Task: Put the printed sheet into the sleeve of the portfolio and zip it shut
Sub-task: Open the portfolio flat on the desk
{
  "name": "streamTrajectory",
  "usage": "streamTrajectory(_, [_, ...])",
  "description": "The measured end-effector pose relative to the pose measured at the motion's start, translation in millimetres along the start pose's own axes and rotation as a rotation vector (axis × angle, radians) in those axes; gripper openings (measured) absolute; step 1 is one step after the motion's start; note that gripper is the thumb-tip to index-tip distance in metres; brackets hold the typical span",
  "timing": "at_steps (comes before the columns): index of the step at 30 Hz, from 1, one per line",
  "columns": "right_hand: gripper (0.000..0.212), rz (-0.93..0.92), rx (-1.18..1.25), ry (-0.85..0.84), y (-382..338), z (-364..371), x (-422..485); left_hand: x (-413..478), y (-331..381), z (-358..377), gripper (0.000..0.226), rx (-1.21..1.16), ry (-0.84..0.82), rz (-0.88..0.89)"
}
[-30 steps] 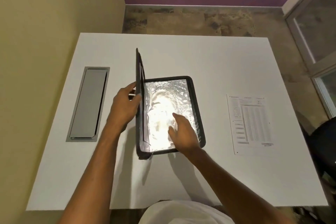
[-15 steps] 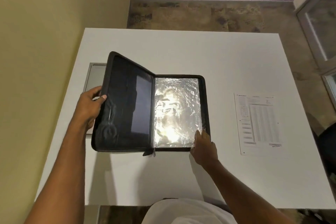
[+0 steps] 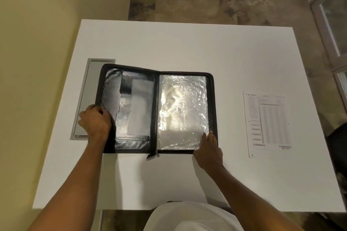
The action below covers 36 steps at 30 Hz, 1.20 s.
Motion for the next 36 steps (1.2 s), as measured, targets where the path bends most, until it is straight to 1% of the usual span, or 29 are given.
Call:
streamTrajectory(2, [0.077,-0.003,-0.02,-0.002,-0.1,0.9,0.3,-10.2,-4.6,15.8,0.03,0.007,-0.106,0.016])
streamTrajectory(5, [0.077,-0.01,-0.039,-0.021,0.6,0.8,0.3,-22.0,-12.4,35.9,0.042,0.019,-0.27,-0.024])
streamTrajectory(8, [0.077,-0.012,-0.036,-0.034,0.8,-1.8,0.3,-30.7,-14.5,46.0,0.054,0.047,-0.353,-0.027])
streamTrajectory(11, [0.078,-0.018,-0.037,-0.051,1.6,-3.2,0.2,-32.4,-16.9,50.6,0.063,0.079,-0.369,-0.022])
streamTrajectory(15, [0.079,-0.038,-0.024,-0.076,5.6,-5.6,-0.1,-29.4,-17.5,51.8,0.061,0.122,-0.39,-0.014])
streamTrajectory(17, [0.073,-0.046,-0.005,-0.079,7.8,-9.6,-1.1,-30.6,-16.3,50.5,0.059,0.14,-0.402,-0.021])
streamTrajectory(20, [0.066,-0.092,-0.01,-0.017,11.8,-15.3,-2.9,-35.1,-9.1,45.4,0.058,0.137,-0.384,-0.026])
streamTrajectory(22, [0.064,-0.154,-0.033,0.069,16.3,-23.0,-9.2,-44.0,1.9,42.1,0.058,0.131,-0.336,0.01])
streamTrajectory(25, [0.058,-0.21,0.037,0.241,32.2,-34.0,-11.5,-70.1,28.5,41.9,0.057,0.069,-0.261,0.075])
streamTrajectory(26, [0.06,-0.195,0.074,0.256,39.6,-39.7,-9.5,-81.4,40.4,44.0,0.057,0.047,-0.244,0.093])
streamTrajectory(29, [0.067,-0.178,0.083,0.234,67.7,-51.5,-0.6,-121.5,81.6,57.0,0.062,0.024,-0.252,0.14])
streamTrajectory(31, [0.074,-0.133,0.078,0.227,93.2,-59.1,4.2,-152.2,111.5,70.6,0.065,0.003,-0.282,0.175])
streamTrajectory(36, [0.071,-0.073,0.093,0.272,167.5,-77.5,4.8,-240.0,187.2,110.9,0.062,-0.063,-0.386,0.274])
Point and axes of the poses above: each hand's wrist, its own x-axis towards the middle knuckle, its own z-axis out of the palm, y = z × x, the point moved 3 cm from there along x, towards the middle knuckle, and after that the axes turned 8 degrees about -z, right-handed, at the moved point
